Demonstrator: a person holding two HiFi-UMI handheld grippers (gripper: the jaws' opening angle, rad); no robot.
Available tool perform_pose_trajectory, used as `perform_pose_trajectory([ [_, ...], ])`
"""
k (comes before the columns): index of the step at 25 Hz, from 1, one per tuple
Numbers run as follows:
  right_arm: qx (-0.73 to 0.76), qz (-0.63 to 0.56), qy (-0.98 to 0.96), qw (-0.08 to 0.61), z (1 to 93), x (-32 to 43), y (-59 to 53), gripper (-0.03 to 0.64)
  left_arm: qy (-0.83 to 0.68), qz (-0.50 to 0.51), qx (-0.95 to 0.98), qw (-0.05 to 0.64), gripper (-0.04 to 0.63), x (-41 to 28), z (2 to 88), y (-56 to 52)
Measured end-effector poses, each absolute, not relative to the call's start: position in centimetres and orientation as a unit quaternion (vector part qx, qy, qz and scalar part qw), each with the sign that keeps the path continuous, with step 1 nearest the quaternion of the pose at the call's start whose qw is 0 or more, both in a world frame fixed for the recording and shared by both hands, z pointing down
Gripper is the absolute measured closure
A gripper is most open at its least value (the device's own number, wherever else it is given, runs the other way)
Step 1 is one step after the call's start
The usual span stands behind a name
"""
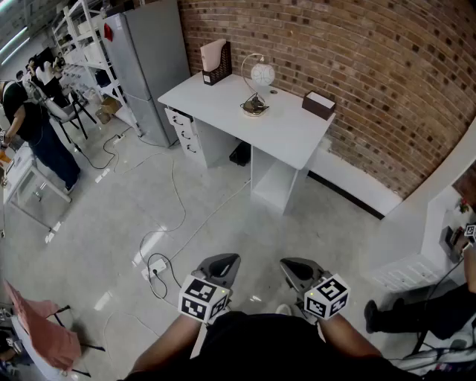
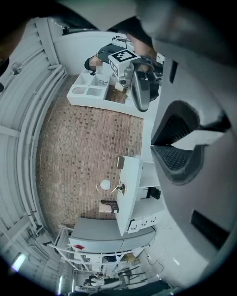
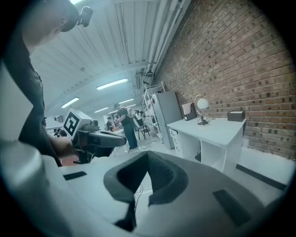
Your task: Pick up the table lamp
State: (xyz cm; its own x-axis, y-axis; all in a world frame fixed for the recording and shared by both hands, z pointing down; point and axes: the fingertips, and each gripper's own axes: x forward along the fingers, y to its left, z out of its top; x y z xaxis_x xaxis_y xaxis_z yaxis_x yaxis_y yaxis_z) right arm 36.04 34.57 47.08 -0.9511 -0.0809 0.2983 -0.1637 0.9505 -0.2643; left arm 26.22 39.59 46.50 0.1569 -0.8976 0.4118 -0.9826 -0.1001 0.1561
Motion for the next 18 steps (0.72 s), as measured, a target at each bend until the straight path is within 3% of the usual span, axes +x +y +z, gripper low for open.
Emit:
perform_pose_trajectory([
  [18,0.047,0.188,-0.974,0.114,46.7,36.0,35.5,0.612,-0.642,0.108,0.734,0.193,0.591,26.1,45.8,39.9],
])
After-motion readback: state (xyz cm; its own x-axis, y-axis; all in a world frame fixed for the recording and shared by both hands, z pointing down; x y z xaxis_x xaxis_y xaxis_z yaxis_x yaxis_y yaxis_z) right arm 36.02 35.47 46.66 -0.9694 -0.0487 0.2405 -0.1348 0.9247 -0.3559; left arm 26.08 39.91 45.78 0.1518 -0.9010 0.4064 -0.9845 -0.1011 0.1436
